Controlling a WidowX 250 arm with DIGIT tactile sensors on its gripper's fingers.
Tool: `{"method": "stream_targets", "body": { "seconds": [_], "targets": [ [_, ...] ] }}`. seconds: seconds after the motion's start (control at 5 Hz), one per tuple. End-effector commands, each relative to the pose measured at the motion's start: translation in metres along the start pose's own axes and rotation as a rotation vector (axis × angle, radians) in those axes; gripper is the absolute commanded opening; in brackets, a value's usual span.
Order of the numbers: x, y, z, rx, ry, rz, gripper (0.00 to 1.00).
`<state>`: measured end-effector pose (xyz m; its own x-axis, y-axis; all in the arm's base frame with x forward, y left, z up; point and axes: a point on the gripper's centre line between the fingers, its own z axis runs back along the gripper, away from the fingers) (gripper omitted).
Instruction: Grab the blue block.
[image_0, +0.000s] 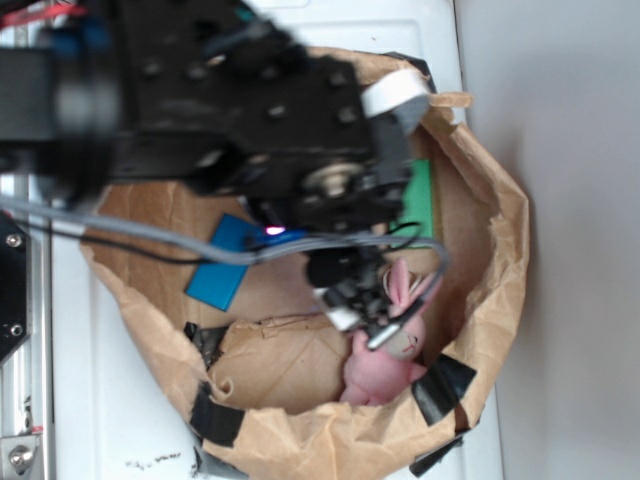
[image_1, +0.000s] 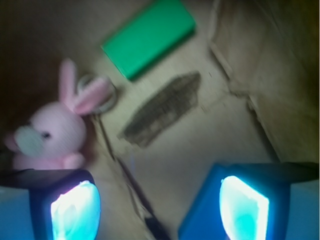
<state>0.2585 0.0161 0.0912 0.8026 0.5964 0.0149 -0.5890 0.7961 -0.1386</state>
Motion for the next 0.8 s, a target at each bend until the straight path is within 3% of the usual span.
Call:
{"method": "stream_targets", "body": {
  "seconds": [0.0, 0.4, 0.6],
  "targets": [
    [-0.008, 0.017, 0.002, 0.073, -0.088, 0.079, 1.00],
    [0.001, 0.018, -0.034, 0.086, -0.124, 0.090, 1.00],
    [0.015, 0.023, -0.058, 0.073, -0.084, 0.069, 1.00]
  ]
}}
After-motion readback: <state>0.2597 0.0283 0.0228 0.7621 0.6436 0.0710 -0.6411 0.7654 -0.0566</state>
